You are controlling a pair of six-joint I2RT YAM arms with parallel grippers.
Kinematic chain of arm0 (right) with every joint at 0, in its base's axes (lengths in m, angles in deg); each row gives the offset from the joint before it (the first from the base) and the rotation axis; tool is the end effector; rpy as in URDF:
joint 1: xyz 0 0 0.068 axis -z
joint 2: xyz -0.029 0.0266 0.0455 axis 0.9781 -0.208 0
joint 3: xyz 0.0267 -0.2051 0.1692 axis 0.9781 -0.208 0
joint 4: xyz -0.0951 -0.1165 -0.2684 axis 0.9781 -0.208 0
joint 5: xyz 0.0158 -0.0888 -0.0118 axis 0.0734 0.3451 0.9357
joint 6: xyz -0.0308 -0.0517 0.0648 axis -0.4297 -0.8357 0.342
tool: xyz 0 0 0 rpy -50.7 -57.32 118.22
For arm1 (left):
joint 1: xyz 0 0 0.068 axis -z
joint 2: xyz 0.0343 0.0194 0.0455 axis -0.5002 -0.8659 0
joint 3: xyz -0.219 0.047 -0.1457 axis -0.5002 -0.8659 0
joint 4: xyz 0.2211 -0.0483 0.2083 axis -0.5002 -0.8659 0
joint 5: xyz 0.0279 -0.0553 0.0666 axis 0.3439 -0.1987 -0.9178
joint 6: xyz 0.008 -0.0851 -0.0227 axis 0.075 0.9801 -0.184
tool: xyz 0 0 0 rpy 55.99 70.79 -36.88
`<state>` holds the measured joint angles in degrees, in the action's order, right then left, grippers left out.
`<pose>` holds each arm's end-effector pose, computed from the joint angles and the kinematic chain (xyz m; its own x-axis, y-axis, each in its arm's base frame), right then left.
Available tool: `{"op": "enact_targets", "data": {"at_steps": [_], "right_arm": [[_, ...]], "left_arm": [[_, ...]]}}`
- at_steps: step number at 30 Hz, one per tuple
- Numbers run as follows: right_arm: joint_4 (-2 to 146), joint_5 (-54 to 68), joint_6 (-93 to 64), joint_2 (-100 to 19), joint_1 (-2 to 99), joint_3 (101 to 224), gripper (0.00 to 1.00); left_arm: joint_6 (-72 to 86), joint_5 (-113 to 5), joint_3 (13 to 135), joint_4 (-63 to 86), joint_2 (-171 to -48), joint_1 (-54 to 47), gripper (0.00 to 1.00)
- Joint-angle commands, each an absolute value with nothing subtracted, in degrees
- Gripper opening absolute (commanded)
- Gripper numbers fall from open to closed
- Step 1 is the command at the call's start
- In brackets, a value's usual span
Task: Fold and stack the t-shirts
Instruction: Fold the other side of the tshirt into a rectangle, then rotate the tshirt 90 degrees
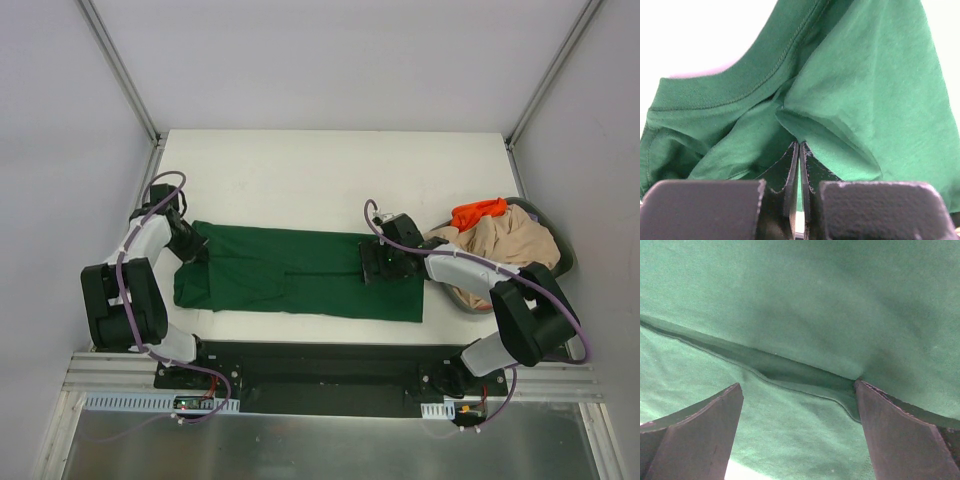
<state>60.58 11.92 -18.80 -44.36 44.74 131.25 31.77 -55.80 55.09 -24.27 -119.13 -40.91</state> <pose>0.2918 0.1951 0.1006 -0.6917 -0.4059 -0.5973 -0.5413 0.8389 0.0568 0.3382 0.0558 0.1302 -0.6300 -0.7250 -0.2782 -0.6431 0.6879 -0.3365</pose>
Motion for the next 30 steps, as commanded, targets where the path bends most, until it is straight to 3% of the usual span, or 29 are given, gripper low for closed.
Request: {"op": "enact_targets", "data": {"at_steps": [1,6,8,10,13,19,25,30], "right_arm": [[57.6,13.7,-19.7,-44.7,44.6,132.9,0.96],[57.4,13.9,-19.9,-44.9,44.6,133.1,0.96],[57.4,13.9,-19.9,-44.8,44.5,133.1,0.96],[57.3,13.9,-19.9,-44.8,44.5,133.3,0.96],[57.3,13.1,-19.9,-44.1,44.6,133.6,0.96],[57.0,11.5,-19.2,-40.8,44.4,134.6,0.96],[57.9,9.4,-19.0,-37.6,44.2,136.0,0.96],[57.9,10.0,-20.2,-43.2,44.4,140.2,0.96]], "left_arm": [[30.1,-59.8,59.1,-26.4,-121.9,-40.8,0.00],[30.5,-62.0,61.0,-30.5,-125.1,-40.8,0.00],[32.1,-66.8,61.7,-32.7,-125.3,-40.8,0.18],[32.7,-68.3,62.6,-34.1,-124.5,-40.8,0.43],[33.4,-68.6,63.4,-35.0,-121.8,-40.7,0.67],[36.7,-68.5,64.5,-36.3,-113.8,-37.0,0.97],[33.8,-60.4,62.0,-30.7,-113.3,-25.7,0.99],[34.9,-55.3,56.5,-23.9,-120.2,-24.4,0.99]]}}
